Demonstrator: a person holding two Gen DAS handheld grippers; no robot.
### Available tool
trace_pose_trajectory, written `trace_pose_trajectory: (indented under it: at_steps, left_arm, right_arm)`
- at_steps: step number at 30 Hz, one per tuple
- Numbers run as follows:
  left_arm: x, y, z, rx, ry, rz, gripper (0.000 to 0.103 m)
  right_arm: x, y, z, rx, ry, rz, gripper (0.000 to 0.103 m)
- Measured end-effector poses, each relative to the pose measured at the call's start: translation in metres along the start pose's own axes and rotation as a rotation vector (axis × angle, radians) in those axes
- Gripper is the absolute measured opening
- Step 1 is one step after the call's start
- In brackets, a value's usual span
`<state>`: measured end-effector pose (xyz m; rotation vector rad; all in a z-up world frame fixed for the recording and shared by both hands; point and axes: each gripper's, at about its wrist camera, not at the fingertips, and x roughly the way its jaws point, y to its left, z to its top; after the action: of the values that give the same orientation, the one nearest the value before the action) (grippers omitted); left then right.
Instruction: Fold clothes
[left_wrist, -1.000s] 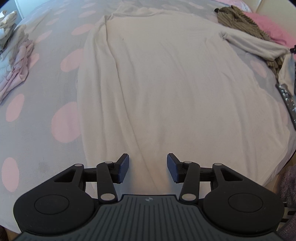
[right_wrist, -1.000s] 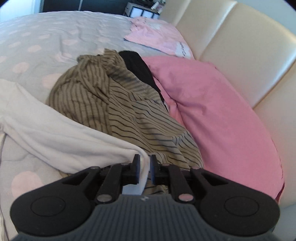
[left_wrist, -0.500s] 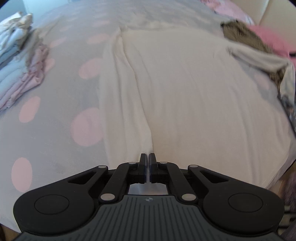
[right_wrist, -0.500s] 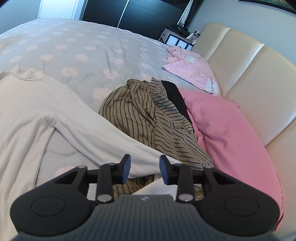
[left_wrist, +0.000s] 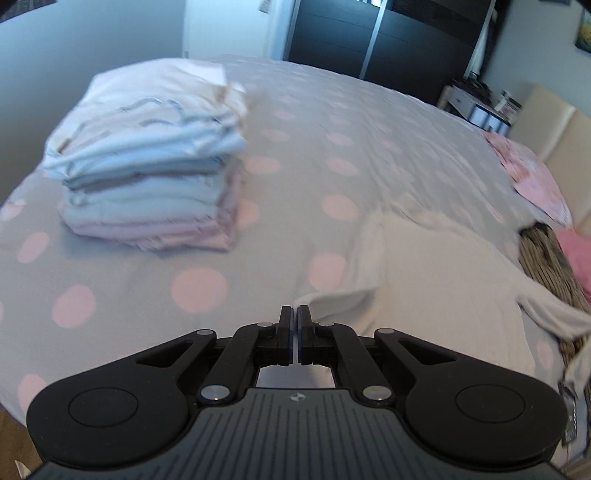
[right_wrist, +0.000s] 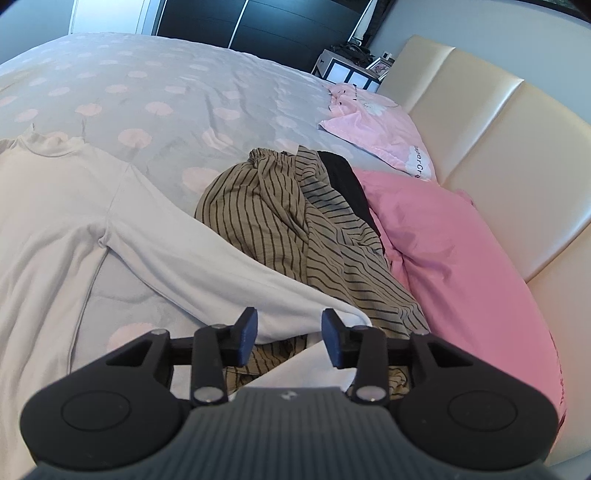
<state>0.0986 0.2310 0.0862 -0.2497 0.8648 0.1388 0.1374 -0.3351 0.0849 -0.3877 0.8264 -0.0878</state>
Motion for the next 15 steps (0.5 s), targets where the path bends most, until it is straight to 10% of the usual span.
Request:
trace_pose_trajectory:
  at_steps: [15]
  left_arm:
    - [0.049,0.117,0.056,-0.316,-0.116,0.226,0.0]
  right_arm:
    - [0.033,0.021,0.005,-0.062,0.076,-0.007,0.044]
